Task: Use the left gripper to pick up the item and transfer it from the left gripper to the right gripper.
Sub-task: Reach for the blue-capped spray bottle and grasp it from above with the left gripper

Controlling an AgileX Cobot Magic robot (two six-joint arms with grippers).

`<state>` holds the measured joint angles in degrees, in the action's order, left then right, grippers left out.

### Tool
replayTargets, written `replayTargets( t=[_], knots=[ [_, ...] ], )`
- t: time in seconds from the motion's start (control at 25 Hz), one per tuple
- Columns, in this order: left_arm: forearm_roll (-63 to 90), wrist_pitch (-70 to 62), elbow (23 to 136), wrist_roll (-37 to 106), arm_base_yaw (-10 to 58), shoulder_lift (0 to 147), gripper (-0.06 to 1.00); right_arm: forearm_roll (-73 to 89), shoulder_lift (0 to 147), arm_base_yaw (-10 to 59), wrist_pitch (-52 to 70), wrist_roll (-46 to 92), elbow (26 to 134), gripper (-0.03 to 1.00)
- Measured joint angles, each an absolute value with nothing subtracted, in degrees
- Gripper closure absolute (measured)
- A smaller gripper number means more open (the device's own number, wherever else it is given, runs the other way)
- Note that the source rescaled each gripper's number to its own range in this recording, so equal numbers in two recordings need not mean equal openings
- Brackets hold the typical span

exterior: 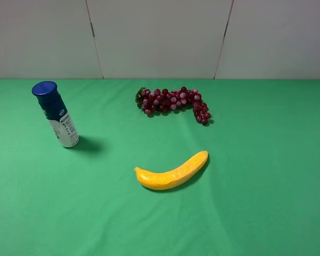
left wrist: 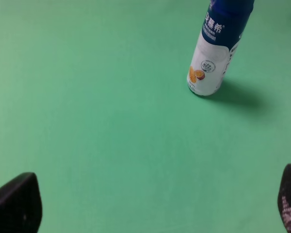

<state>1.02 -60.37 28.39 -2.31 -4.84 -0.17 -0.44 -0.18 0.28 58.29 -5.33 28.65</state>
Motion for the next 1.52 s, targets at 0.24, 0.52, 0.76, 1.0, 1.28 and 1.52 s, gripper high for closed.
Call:
replayTargets(
  t=[0.24, 0.52, 0.76, 1.0, 1.28, 1.52],
  knots=[
    [1.0, -60.4, 28.4, -2.3, -4.8, -0.2, -0.06, -0.4, -0.2, 0.3, 58.3, -5.3, 28.6, -0.03],
    [1.0, -60.4, 28.4, -2.3, -4.8, -0.2, -0.06, -0.4, -0.2, 0.3, 58.3, -5.3, 28.6, -0.03],
    [1.0, -60.4, 28.4, -2.3, -4.8, -0.2, -0.06, -0.4, -0.2, 0.3, 58.2, -5.3, 28.6, -0.03],
    [1.0, -60.4, 28.4, -2.3, -4.8, -0.2, -0.06, -0.4, -0.2, 0.3, 58.2, -5.3, 28.6, -0.03],
    [1.0, -60.4, 28.4, -2.1, -4.8, -0.2, -0.06, -0.4, -0.2, 0.3, 58.2, -5.3, 28.6, -0.03],
    [1.0, -60.4, 29.1, -1.9, -4.8, -0.2, -0.06, -0.4, -0.2, 0.3, 58.2, -5.3, 28.6, -0.03]
  ],
)
